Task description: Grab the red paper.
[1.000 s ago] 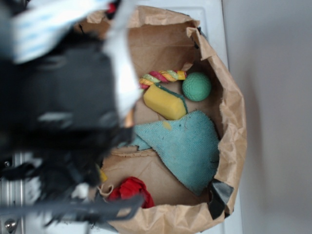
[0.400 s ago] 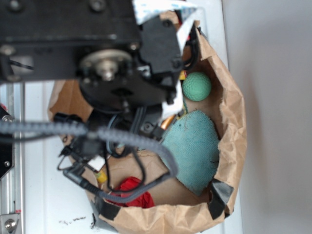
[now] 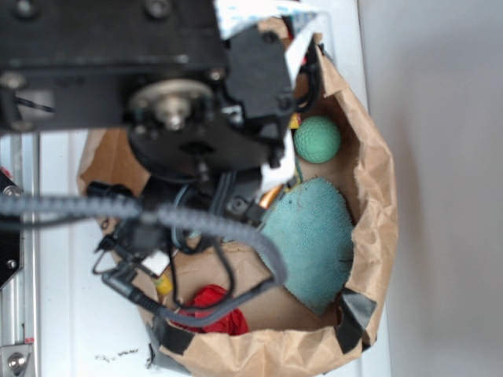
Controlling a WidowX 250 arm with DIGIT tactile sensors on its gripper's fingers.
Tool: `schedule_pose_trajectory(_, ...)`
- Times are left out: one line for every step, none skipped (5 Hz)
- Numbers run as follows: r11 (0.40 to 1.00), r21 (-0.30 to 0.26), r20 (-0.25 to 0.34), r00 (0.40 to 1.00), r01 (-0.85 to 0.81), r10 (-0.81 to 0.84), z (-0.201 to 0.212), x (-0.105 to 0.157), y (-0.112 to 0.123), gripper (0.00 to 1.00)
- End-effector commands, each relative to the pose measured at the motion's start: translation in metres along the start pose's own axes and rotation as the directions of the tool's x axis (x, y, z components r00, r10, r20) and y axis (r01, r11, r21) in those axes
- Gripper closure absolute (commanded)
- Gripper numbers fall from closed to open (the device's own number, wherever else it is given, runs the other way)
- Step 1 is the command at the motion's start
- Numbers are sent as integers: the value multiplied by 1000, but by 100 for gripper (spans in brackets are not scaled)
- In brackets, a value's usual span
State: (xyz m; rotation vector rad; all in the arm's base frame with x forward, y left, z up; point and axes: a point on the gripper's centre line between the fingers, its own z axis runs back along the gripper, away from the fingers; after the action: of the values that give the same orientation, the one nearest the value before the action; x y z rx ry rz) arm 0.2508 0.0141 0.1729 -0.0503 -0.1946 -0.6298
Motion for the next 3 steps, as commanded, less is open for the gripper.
schedule_pose_trajectory(853,-231,-26,879,-468,475,17,-2,23,0)
schedule_pose_trajectory(713,-182,-64,732,-677,679,27,4,23,0)
schedule_pose_trajectory(574,-19,107,569,-818,815,32,-5,18,0)
